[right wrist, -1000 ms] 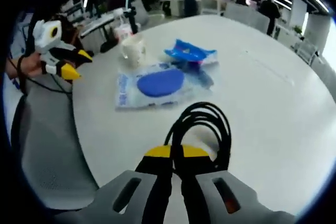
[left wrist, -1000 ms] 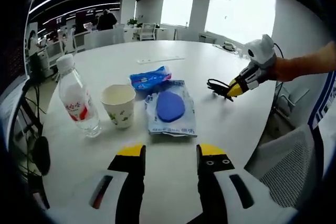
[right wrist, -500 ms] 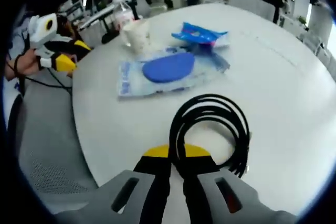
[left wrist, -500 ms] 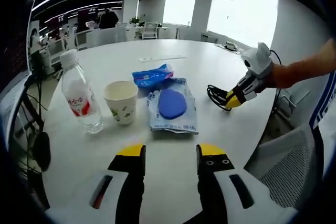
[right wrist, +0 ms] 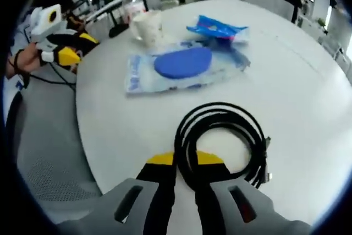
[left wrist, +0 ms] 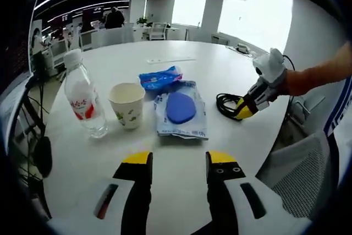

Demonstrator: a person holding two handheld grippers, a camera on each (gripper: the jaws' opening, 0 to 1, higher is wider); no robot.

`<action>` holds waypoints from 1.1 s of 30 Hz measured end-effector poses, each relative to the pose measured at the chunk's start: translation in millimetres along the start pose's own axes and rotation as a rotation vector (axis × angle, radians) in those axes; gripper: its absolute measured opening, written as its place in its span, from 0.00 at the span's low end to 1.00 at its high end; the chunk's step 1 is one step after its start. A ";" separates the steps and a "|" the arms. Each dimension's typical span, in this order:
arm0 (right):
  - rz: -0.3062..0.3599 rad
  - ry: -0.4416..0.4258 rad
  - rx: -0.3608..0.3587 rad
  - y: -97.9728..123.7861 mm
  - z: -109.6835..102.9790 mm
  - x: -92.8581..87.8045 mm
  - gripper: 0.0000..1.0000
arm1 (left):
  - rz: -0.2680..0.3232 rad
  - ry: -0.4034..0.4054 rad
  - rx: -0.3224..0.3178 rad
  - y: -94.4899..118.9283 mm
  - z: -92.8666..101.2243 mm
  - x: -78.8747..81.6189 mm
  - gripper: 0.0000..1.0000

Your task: Arrange the tabletop items into an orderly group along one side of the table until the central work area is clear of visible clutter.

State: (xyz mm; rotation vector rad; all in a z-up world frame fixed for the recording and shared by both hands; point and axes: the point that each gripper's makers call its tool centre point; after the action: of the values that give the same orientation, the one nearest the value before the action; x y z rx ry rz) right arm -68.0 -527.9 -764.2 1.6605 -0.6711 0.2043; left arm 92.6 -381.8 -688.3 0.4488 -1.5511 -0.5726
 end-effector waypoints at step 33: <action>0.033 0.034 0.024 25.2 15.1 72.3 0.19 | 0.006 0.065 -0.005 -14.6 10.2 2.3 0.36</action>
State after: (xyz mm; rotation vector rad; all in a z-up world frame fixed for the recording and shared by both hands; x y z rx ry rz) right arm -26.2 -566.2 -710.7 1.6665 -0.6728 0.2648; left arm 81.4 -393.9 -695.5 0.4545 -1.4886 -0.5519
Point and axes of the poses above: the point that each gripper's makers call its tool centre point, and the gripper's own axes: y roughly backward along the fingers, z roughly to its right, x roughly out of its top, and after that the axes turned 12 degrees about -y, right-handed
